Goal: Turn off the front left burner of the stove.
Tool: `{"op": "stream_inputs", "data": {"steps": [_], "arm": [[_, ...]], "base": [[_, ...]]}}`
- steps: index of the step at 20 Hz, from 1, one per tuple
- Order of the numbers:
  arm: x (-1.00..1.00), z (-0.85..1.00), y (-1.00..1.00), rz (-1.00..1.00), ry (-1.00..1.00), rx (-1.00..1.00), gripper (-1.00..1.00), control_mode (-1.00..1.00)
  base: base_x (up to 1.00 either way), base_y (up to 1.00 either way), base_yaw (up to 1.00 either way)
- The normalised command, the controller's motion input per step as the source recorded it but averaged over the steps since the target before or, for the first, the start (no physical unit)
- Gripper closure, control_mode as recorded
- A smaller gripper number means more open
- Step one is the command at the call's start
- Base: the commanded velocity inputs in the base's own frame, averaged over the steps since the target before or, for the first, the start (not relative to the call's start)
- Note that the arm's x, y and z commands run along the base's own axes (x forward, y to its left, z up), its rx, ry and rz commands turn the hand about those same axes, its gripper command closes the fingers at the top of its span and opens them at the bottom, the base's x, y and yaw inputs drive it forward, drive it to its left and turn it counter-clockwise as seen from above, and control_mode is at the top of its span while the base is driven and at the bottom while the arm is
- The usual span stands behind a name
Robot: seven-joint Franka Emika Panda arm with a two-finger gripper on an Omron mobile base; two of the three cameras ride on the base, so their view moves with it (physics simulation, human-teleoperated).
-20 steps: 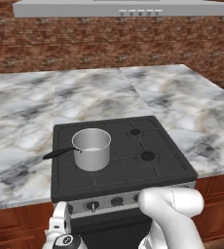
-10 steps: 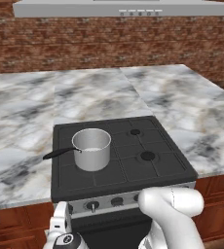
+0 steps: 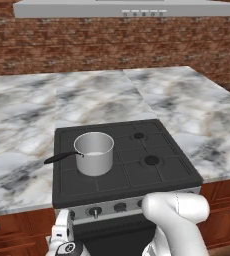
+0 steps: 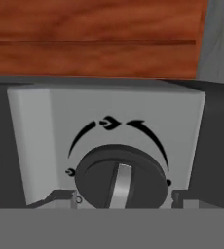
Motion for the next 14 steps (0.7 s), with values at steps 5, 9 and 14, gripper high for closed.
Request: {"op": "stream_inputs", "data": {"steps": [5, 9, 14], "arm": [[0.26, -0.03, 0.15, 0.00, 0.00, 0.01, -1.00, -1.00], [0.19, 0.00, 0.23, 0.00, 0.00, 0.01, -1.00, -1.00], [0.16, 0.00, 0.08, 0.00, 0.00, 0.01, -1.00, -1.00]], "base": [[0.00, 0.00, 0.00], [0.00, 0.00, 0.00], [0.00, 0.00, 0.00]]}}
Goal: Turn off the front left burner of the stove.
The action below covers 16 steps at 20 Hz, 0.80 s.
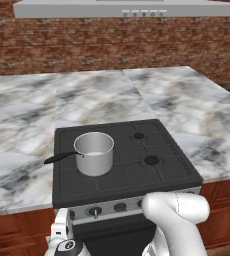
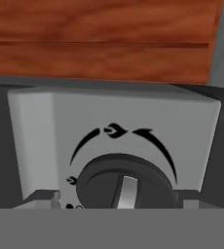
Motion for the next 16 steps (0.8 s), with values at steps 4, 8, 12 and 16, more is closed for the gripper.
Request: {"op": "stream_inputs", "data": {"steps": [4, 8, 12, 16], "arm": [[0.13, 0.00, 0.14, 0.00, 0.00, 0.00, 1.00, -1.00], [0.05, 0.00, 0.18, 0.00, 0.00, 0.00, 1.00, -1.00], [0.06, 0.04, 0.22, 0.00, 0.00, 0.00, 1.00, -1.00], [0.10, 0.11, 0.16, 0.00, 0.00, 0.00, 1.00, -1.00]], "base": [[0.00, 0.00, 0.00], [0.00, 0.00, 0.00], [0.00, 0.00, 0.00], [0.00, 0.00, 0.00]]}}
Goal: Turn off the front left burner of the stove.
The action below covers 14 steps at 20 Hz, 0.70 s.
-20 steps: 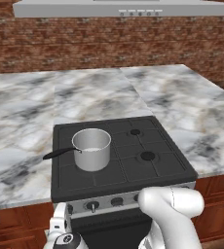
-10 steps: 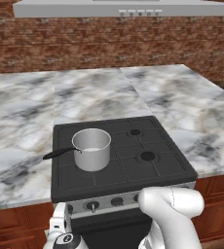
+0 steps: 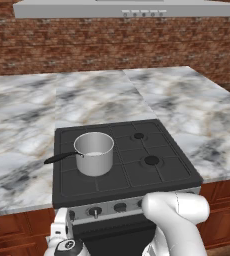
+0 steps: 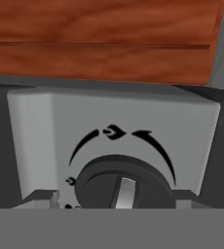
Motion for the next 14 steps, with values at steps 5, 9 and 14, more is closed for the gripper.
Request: {"op": "stream_inputs", "data": {"steps": [5, 9, 14], "arm": [[0.08, 0.26, 0.20, 0.00, 0.01, 0.00, 1.00, -1.00], [0.00, 0.27, 0.19, 0.00, 0.04, 0.00, 1.00, -1.00], [0.00, 0.18, 0.18, 0.00, 0.02, 0.00, 1.00, -1.00]], "base": [[0.00, 0.00, 0.00], [0.00, 0.00, 0.00], [0.00, 0.00, 0.00]]}}
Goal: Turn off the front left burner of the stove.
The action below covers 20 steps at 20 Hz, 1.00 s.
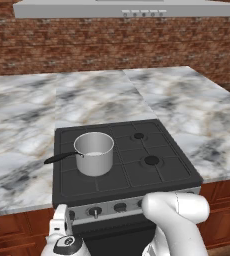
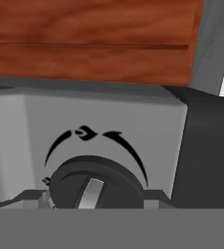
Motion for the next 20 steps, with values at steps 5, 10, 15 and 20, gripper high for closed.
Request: {"op": "stream_inputs", "data": {"steps": [5, 10, 15, 20], "arm": [[0.00, 0.08, 0.15, 0.00, 0.00, 0.00, 1.00, -1.00], [0.00, 0.09, 0.20, 0.00, 0.00, 0.02, 1.00, -1.00], [0.01, 0.15, 0.06, 0.00, 0.00, 0.08, 1.00, -1.00], [0.00, 0.02, 0.11, 0.00, -0.06, 0.18, 1.00, -1.00]], "base": [[0.00, 0.00, 0.00], [0.00, 0.00, 0.00], [0.00, 0.00, 0.00], [0.00, 0.00, 0.00]]}}
